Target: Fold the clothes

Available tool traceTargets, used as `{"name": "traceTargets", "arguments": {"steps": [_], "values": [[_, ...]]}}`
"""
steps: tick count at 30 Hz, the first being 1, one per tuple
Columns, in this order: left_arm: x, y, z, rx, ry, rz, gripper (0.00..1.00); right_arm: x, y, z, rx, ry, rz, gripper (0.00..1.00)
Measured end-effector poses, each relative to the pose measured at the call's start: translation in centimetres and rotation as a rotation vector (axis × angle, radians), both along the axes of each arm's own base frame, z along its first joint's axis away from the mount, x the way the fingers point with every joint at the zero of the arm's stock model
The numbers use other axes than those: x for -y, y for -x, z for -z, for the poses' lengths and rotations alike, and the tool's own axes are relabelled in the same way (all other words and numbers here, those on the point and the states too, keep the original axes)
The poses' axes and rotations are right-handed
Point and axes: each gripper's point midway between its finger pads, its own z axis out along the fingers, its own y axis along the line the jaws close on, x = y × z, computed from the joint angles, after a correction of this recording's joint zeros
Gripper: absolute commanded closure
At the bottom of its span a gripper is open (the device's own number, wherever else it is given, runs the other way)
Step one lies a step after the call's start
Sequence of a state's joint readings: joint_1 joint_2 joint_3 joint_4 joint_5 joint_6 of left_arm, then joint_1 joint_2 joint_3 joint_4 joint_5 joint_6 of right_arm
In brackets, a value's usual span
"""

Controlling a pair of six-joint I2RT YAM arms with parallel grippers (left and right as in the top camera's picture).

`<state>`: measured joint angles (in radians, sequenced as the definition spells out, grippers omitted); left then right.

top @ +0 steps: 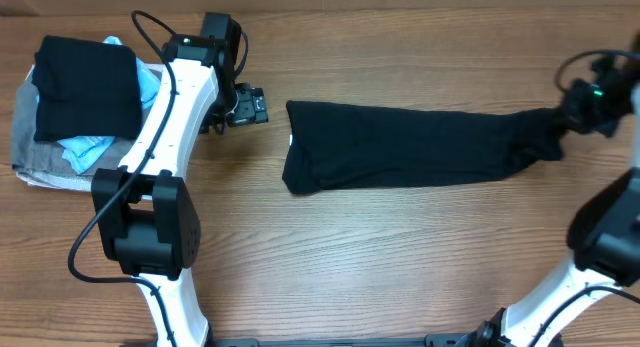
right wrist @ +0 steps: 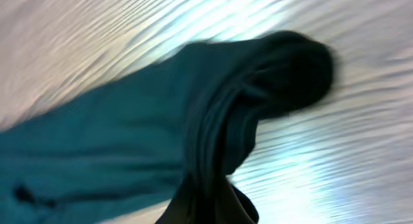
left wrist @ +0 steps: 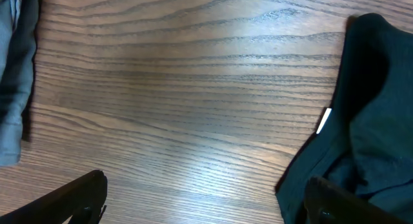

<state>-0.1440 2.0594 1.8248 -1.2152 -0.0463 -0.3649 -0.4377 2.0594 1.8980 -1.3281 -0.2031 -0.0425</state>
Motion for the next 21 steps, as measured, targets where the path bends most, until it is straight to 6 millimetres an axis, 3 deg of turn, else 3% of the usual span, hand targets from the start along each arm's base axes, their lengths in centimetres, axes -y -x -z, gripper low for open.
{"name": "traceTargets", "arguments": {"steps": [4,13,21], "values": [[0.0,0.0,0.0,0.0,0.0,0.0,0.0,-5.7,-0.3,0.0,-0.046,-0.021,-0.133,0.95],[0.0,0.0,0.0,0.0,0.0,0.0,0.0,-15.9,0.1,0.1,-0.104,-0.029,-0.381,0.95],[0.0,0.0,0.0,0.0,0.0,0.0,0.0,-20.6,0.8,1.5,-0.117,-0.024,-0.498,0.94]]}}
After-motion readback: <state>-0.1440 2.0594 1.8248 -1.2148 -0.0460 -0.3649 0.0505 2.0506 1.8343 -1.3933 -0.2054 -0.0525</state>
